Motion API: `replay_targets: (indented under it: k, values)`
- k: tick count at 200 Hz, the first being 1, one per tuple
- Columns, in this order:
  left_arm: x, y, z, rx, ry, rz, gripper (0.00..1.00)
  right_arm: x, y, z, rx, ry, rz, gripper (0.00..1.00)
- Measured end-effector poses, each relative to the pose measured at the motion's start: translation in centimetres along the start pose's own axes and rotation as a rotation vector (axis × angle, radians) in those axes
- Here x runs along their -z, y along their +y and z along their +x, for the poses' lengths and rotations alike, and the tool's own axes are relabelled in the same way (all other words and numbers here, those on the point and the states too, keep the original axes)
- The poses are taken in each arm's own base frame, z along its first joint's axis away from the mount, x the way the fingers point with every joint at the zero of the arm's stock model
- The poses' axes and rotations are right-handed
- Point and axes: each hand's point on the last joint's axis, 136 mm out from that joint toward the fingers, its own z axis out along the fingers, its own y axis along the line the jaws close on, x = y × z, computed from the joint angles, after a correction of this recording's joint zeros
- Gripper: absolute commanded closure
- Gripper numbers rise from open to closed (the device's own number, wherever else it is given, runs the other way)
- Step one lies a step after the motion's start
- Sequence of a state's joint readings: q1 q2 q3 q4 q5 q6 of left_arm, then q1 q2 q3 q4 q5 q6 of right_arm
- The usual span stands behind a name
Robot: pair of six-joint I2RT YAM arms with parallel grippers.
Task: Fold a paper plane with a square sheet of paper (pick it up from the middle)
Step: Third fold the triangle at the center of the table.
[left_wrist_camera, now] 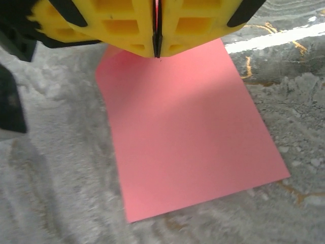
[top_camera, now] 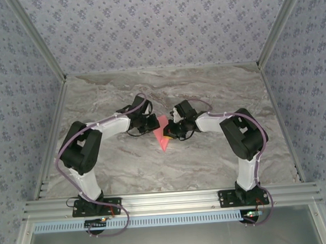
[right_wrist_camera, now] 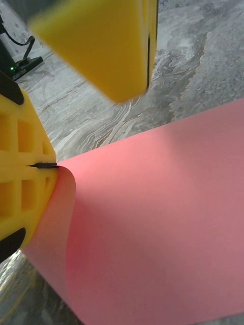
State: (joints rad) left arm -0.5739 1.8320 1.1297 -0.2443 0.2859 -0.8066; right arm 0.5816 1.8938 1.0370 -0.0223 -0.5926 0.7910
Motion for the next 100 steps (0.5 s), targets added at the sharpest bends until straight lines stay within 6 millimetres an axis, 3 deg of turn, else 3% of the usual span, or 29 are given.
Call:
replay_targets:
  k: [37,100]
  values:
    - [-1.5,2.7,1.0,0.031,0.046,-0.091,0.92,-0.6,0.2,0.0,0.008,0.000,-0.016,0.99]
    - [-1.8,2.5,0.5,0.031,0.040,-0.094,0.93,-0.9,-0.1,0.1,0.012,0.006,-0.010,0.99]
